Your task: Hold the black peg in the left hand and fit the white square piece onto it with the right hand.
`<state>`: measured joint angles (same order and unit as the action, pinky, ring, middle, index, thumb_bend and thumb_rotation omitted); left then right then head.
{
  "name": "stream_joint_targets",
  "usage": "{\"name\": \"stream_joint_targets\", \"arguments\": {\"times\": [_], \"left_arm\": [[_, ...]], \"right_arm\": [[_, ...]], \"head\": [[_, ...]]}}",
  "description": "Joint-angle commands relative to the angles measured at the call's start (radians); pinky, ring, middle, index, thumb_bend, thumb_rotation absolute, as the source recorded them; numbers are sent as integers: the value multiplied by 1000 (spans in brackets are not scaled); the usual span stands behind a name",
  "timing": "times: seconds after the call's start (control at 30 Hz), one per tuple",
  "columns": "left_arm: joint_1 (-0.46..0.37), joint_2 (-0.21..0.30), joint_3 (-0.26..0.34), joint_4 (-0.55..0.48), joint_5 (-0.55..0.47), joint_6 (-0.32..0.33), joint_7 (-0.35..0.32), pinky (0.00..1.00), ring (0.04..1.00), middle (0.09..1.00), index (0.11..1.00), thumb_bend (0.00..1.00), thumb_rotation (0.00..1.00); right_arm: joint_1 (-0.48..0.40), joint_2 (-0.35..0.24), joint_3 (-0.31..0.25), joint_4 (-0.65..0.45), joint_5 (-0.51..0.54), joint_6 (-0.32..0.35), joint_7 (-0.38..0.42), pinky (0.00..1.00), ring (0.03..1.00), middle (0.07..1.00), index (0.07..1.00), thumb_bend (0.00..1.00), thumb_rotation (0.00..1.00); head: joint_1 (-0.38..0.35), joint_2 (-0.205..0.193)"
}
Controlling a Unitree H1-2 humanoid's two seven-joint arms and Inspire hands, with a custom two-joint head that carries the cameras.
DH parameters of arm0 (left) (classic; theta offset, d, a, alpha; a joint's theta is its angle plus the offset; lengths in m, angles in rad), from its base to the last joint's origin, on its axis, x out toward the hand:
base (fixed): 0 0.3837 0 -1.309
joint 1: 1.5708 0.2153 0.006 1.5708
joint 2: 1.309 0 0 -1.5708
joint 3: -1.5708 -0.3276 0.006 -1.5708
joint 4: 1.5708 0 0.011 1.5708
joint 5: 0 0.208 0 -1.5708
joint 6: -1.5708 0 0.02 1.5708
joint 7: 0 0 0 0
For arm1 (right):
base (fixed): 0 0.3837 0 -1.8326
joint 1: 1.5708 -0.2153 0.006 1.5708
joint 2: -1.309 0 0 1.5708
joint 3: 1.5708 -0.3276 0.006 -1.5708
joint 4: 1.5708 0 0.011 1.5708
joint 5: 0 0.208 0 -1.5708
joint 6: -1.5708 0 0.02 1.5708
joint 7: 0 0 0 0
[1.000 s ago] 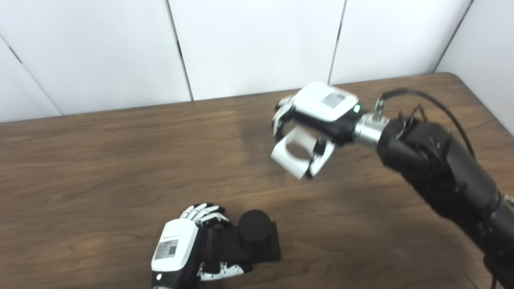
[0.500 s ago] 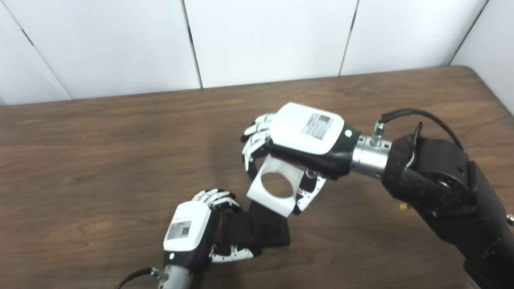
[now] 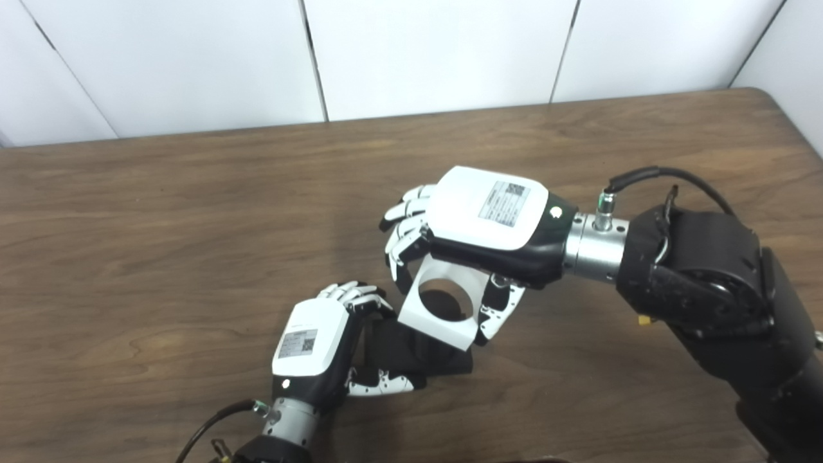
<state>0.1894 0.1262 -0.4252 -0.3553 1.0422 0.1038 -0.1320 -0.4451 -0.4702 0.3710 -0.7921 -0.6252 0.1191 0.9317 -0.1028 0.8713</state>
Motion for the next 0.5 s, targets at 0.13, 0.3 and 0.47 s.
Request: {"name": "stream_joint_targets", "arguments": {"times": [0.13,0.3,0.47], "left_arm": [[3,-4,-12,-7,15,1,-15,870,852,784,484,523,52],[4,-6,-14,-8,15,0,-13,869,851,783,484,523,52],[4,-7,-16,-10,17,-1,-12,869,852,784,484,523,53]], "right_arm": [[1,-8,-33,23,0,-51,-40,872,857,730,482,524,131],[14,1,-34,59,-16,-95,-66,876,861,734,482,524,131],[32,10,-36,89,-34,-135,-99,874,855,731,481,524,131]], "head": [[1,2],[3,4],[3,6]]}}
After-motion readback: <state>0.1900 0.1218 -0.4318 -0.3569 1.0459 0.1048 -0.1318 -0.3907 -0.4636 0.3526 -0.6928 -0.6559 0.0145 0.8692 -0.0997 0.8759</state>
